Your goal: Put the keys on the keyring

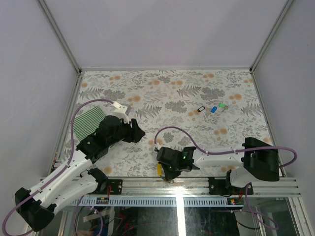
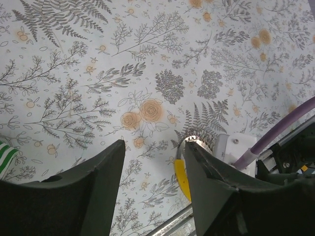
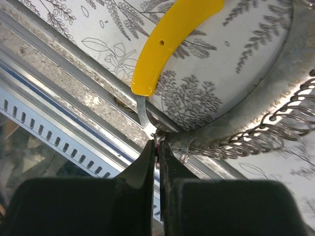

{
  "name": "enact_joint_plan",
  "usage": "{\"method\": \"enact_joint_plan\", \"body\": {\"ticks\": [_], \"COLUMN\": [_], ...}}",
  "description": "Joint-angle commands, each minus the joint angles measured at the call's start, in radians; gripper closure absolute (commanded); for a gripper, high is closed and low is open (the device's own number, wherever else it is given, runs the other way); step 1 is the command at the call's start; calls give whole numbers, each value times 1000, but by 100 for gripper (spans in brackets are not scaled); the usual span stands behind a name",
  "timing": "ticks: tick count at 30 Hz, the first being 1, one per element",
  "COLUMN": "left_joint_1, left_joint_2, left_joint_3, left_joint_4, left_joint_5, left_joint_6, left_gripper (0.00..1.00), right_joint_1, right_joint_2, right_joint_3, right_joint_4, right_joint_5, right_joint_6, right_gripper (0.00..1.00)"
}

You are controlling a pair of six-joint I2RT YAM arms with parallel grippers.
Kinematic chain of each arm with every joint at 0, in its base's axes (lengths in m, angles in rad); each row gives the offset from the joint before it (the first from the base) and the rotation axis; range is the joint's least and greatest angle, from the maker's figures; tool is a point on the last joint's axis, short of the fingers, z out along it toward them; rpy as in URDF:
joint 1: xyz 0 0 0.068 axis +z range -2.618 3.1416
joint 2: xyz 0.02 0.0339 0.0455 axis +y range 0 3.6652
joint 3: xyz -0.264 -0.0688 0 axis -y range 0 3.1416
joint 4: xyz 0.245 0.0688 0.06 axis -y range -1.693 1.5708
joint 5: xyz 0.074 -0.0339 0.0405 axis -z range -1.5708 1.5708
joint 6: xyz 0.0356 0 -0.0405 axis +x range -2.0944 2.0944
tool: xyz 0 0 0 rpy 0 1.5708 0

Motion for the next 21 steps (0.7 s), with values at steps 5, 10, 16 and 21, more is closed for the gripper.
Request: {"method": "enact_joint_plan", "body": {"ticks": [5,10,16,21], "left_joint_1": [8,9,8,8], "left_joint_2": [-73,-77,-15,28], "left_joint_3": [28,80,220,306], "left_joint_4": [158,267,285,287], "left_joint_5": [232,408,566,664], "left_joint_6": [51,114,259,326], "left_gripper": [47,47,46,44], "right_joint_1": [7,7,7,7], "right_joint_2": [-238,-379,-467,-462], "right_joint_3": [122,213,340,457], "right_joint_4": [-166,-190,-225,-269], "right_joint_5": [209,296,369,400], "right_joint_6": [-173,-333,-491,-555], "right_gripper": [100,100,100,100]}}
